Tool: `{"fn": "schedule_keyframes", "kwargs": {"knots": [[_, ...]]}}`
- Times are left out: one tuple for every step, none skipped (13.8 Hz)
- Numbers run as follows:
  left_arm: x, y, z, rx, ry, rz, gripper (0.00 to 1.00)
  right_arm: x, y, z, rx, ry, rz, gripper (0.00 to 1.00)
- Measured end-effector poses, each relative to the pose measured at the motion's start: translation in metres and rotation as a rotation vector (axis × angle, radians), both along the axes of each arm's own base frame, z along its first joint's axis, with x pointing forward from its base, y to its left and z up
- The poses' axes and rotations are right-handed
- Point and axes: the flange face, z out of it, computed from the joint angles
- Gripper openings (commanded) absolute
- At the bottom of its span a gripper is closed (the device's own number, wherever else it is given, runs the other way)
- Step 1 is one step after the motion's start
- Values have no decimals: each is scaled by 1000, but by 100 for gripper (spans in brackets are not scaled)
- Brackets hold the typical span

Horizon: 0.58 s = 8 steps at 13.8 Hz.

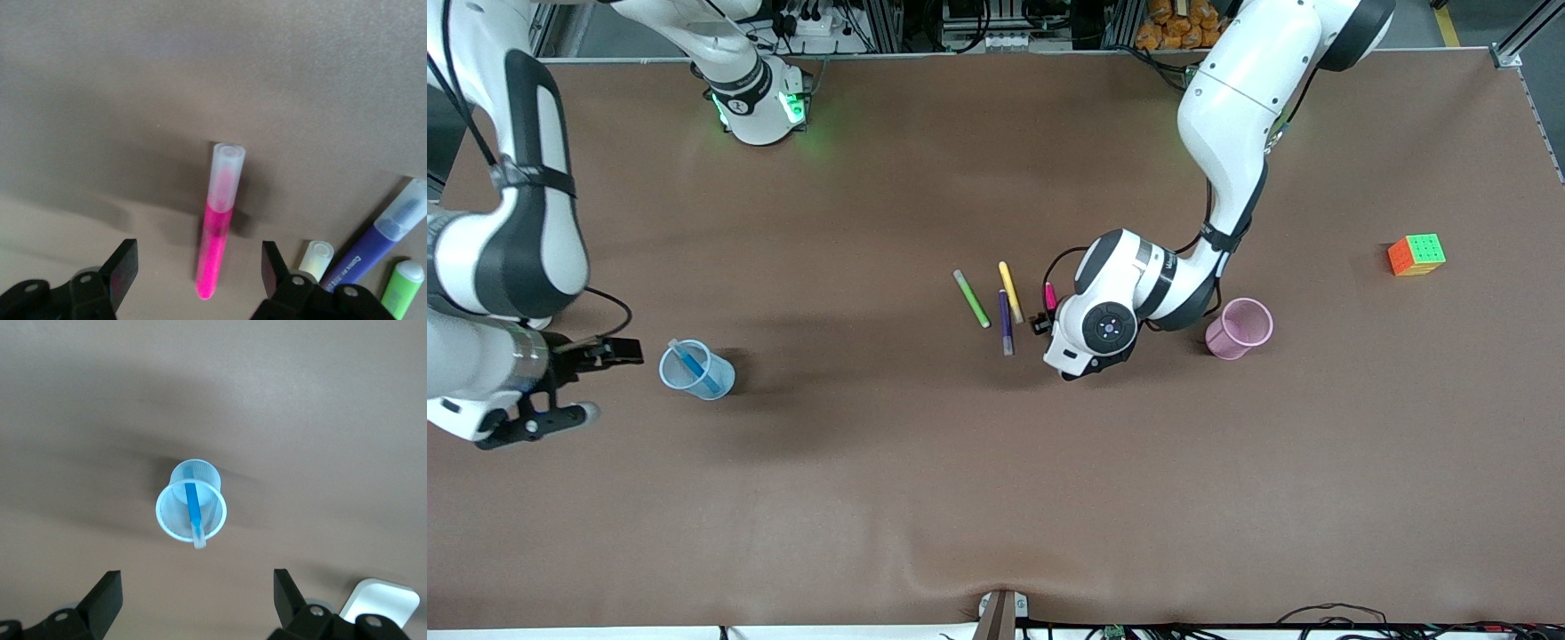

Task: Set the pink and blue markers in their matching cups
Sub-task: 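Grasp the pink marker with the left gripper while the right gripper withdraws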

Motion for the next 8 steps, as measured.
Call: {"fn": "schedule_keyframes", "kwargs": {"knots": [[1, 0, -3, -4, -1, -6, 49, -6, -2, 16, 4, -9, -18, 100], [2, -1, -5, -11, -3, -14, 38, -12, -3, 33, 5, -19, -39, 100], [3, -1, -8, -16, -5, -25, 26, -19, -2, 51, 5, -35, -58, 100], [4, -1, -10, -20, -5, -28, 11, -27, -2, 69, 4, -53, -74, 100], [5, -2, -9, -24, -7, -29, 0, -35, -1, 85, 3, -66, -89, 100], [6, -2, -8, -25, -8, -29, 0, -45, 0, 101, 2, -77, -100, 100], [6, -2, -8, -26, -9, -30, 0, -56, 1, 118, 3, -87, -104, 100], [6, -2, -8, -26, -9, -29, 0, -66, 3, 135, 4, -101, -111, 100]]}}
